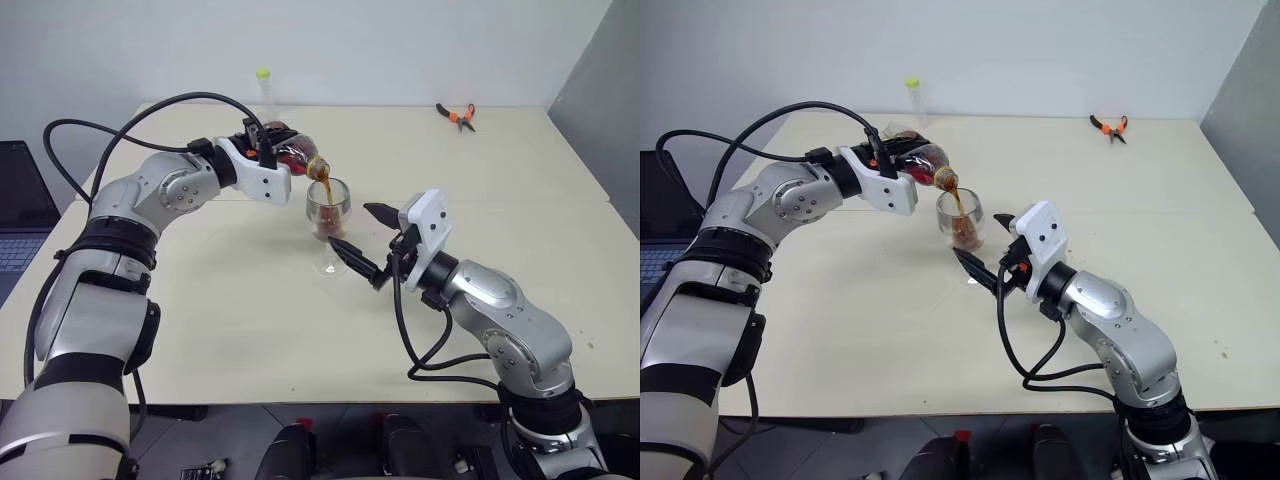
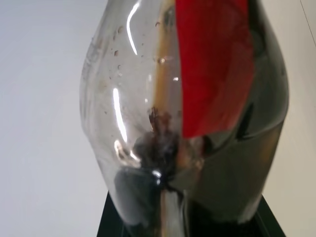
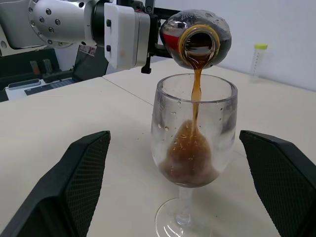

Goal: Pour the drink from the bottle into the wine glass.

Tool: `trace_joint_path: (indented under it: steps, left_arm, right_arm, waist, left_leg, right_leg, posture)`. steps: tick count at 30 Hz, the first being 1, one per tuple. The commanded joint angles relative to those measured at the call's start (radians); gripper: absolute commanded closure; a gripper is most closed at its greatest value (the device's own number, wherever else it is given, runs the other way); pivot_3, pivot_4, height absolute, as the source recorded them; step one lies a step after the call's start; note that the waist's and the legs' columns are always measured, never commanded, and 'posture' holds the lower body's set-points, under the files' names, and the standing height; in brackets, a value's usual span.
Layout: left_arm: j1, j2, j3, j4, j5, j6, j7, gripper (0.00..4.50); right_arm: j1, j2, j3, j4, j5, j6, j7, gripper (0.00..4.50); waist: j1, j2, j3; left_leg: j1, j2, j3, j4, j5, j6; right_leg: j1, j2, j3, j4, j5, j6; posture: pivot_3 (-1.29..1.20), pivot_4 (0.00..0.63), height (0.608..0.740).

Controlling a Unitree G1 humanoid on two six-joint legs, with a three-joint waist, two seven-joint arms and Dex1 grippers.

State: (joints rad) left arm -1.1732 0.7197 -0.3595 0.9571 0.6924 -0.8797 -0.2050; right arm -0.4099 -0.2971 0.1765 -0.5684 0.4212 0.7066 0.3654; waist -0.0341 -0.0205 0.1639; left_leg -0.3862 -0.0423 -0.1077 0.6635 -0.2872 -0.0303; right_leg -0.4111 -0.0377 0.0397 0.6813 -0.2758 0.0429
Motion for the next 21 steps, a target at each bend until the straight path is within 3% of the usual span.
trace_joint_path:
  steps: [1, 21]
  left_arm:
    - [-0.044, 0.015, 0.016, -0.005, -0.018, 0.002, 0.025, 3.75]
    - [-0.036, 0.014, 0.018, -0.009, -0.022, 0.005, 0.025, 3.76]
  right_arm:
    - [-0.001, 0.006, -0.019, -0.039, 0.007, -0.015, 0.001, 0.0]
    - [0.003, 0.008, -0.021, -0.045, 0.01, -0.013, 0.0, 0.0]
  waist:
    - [0.0, 0.0, 0.0]
    - [0.0, 0.0, 0.0]
  left_leg:
    - [0.0, 0.0, 0.0, 0.0, 0.0, 0.0]
    - [0.0, 0.0, 0.0, 0.0, 0.0, 0.0]
  right_leg:
    - [0.0, 0.0, 0.0, 0.0, 0.0, 0.0]
    - [0.0, 0.0, 0.0, 0.0, 0.0, 0.0]
  posture:
    - [0.0, 0.15, 0.74]
    - [0.0, 0.15, 0.74]
